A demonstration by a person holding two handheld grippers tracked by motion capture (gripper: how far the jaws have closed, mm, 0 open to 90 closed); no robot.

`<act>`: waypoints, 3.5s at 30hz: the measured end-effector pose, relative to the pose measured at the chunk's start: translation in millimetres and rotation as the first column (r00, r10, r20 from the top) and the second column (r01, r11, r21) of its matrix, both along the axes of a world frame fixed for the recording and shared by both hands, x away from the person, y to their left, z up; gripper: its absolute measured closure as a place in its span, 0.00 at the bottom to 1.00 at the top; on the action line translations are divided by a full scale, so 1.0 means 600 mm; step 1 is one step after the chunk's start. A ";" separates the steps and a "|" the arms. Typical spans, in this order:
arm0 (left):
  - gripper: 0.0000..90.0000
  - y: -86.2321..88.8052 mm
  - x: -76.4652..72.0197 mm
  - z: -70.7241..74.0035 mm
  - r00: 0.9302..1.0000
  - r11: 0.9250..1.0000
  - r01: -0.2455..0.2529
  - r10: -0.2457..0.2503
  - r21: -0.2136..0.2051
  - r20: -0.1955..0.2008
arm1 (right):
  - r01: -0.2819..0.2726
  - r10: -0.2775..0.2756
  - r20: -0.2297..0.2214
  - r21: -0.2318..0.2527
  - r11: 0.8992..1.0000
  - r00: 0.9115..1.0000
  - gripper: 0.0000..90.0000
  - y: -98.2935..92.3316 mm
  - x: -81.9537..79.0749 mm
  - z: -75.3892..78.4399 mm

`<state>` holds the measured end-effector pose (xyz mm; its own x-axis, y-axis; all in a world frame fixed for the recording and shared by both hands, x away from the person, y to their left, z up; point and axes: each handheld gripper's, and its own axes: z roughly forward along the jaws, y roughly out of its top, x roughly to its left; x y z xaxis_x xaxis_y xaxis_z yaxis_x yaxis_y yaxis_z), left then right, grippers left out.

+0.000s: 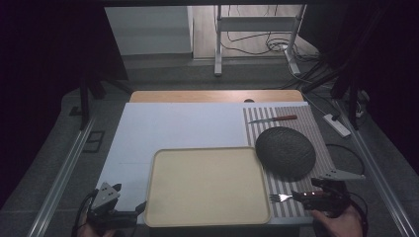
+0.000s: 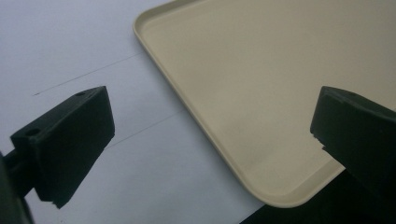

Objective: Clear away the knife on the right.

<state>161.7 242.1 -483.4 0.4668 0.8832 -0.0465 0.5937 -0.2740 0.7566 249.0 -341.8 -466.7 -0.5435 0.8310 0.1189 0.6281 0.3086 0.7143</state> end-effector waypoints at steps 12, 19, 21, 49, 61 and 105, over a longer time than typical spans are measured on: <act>0.00 0.000 0.000 0.000 1.000 1.000 0.006 -0.006 0.007 -0.003 | -0.018 0.017 -0.023 -0.014 1.000 1.000 0.12 0.003 0.004 -0.002; 0.00 -0.001 0.000 0.000 1.000 1.000 0.009 -0.009 0.012 -0.005 | -0.044 0.043 -0.048 -0.019 0.999 0.998 0.15 0.006 0.006 -0.002; 0.00 -0.001 0.000 0.000 1.000 1.000 0.009 -0.009 0.013 -0.005 | -0.050 0.049 -0.050 -0.019 0.999 0.998 0.16 0.007 0.006 -0.002; 0.00 -0.004 0.002 -0.001 1.000 1.000 0.009 -0.008 0.028 -0.014 | -0.054 0.054 0.020 0.004 0.999 0.998 0.22 0.008 0.022 0.024; 0.00 -0.005 0.003 -0.001 1.000 0.999 0.008 -0.007 0.033 -0.017 | -0.066 0.067 0.015 -0.012 0.998 0.998 0.20 0.011 0.059 0.034; 0.00 -0.006 0.005 -0.002 1.000 0.999 0.018 -0.017 0.038 -0.026 | -0.035 0.034 -0.013 -0.070 0.997 0.999 0.14 0.022 0.227 0.044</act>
